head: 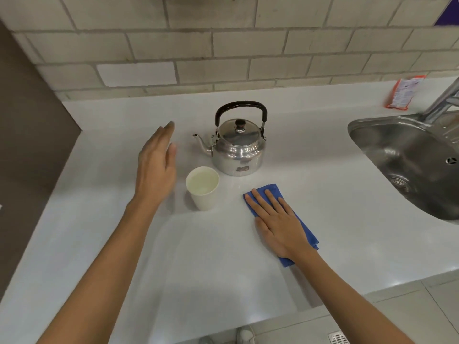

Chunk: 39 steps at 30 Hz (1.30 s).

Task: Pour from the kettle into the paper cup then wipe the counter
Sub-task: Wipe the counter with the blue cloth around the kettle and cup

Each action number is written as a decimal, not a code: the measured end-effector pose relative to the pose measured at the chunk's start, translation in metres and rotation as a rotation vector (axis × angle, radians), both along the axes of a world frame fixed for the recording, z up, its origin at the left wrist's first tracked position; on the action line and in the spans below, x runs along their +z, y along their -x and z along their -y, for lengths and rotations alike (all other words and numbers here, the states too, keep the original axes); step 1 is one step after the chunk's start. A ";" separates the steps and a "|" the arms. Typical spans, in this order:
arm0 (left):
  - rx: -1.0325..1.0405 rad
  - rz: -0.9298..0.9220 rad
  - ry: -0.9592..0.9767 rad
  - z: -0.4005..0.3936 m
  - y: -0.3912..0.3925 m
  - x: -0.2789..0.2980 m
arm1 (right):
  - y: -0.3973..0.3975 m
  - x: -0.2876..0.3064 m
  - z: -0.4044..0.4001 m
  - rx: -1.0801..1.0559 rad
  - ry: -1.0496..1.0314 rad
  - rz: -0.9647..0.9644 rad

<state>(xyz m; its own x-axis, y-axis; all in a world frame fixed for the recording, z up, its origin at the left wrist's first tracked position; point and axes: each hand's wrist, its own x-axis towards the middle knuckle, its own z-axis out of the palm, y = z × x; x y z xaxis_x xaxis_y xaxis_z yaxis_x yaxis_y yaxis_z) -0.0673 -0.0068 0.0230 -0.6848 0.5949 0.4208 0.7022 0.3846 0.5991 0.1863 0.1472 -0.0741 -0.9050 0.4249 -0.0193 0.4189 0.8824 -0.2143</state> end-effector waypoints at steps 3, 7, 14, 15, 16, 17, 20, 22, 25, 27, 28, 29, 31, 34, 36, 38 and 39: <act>0.140 0.083 0.059 0.061 -0.009 -0.035 | -0.003 -0.002 0.028 0.104 0.029 -0.005; 0.303 0.203 0.172 0.121 -0.028 -0.078 | -0.002 0.000 0.065 0.290 0.075 0.018; 0.352 0.237 0.167 0.157 -0.053 -0.104 | 0.049 0.003 0.131 0.523 0.115 -0.015; 0.352 0.236 0.173 0.158 -0.052 -0.104 | 0.060 0.002 0.138 0.508 0.114 -0.025; 0.352 0.226 0.182 0.159 -0.052 -0.104 | 0.071 0.001 0.144 0.484 0.108 -0.034; 0.348 0.211 0.196 0.159 -0.052 -0.105 | 0.083 0.000 0.150 0.455 0.099 -0.040; 0.331 0.162 0.241 0.160 -0.052 -0.106 | 0.115 -0.005 0.165 0.359 0.075 -0.051; 0.331 0.149 0.255 0.161 -0.051 -0.107 | 0.135 -0.009 0.171 0.294 0.071 -0.053; 0.345 0.126 0.271 0.160 -0.051 -0.107 | 0.161 -0.014 0.179 0.182 0.083 -0.064; 0.351 0.133 0.272 0.160 -0.051 -0.107 | 0.178 -0.016 0.184 0.115 0.091 -0.073; 0.354 0.139 0.269 0.159 -0.052 -0.107 | 0.186 -0.016 0.185 0.086 0.095 -0.074; 0.354 0.139 0.264 0.160 -0.051 -0.107 | 0.196 -0.016 0.187 0.061 0.098 -0.075; 0.351 0.145 0.258 0.159 -0.052 -0.108 | 0.211 -0.017 0.186 0.018 0.108 -0.071; 0.344 0.146 0.254 0.160 -0.051 -0.110 | 0.233 -0.015 0.183 -0.031 0.123 -0.076; 0.346 0.140 0.254 0.160 -0.051 -0.111 | 0.246 -0.014 0.181 -0.061 0.125 -0.080; 0.353 0.125 0.255 0.160 -0.050 -0.112 | 0.256 -0.012 0.178 -0.094 0.142 -0.087; 0.358 0.116 0.254 0.159 -0.050 -0.112 | 0.261 -0.011 0.177 -0.108 0.153 -0.092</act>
<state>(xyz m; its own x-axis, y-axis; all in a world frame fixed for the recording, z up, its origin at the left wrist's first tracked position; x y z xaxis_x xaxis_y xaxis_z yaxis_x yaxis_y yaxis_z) -0.0170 -0.1663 -0.0887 -0.9002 0.3868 0.2003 0.4322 0.7356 0.5216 -0.0747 -0.0298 -0.0852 -0.8552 0.5182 -0.0107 0.4820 0.7876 -0.3840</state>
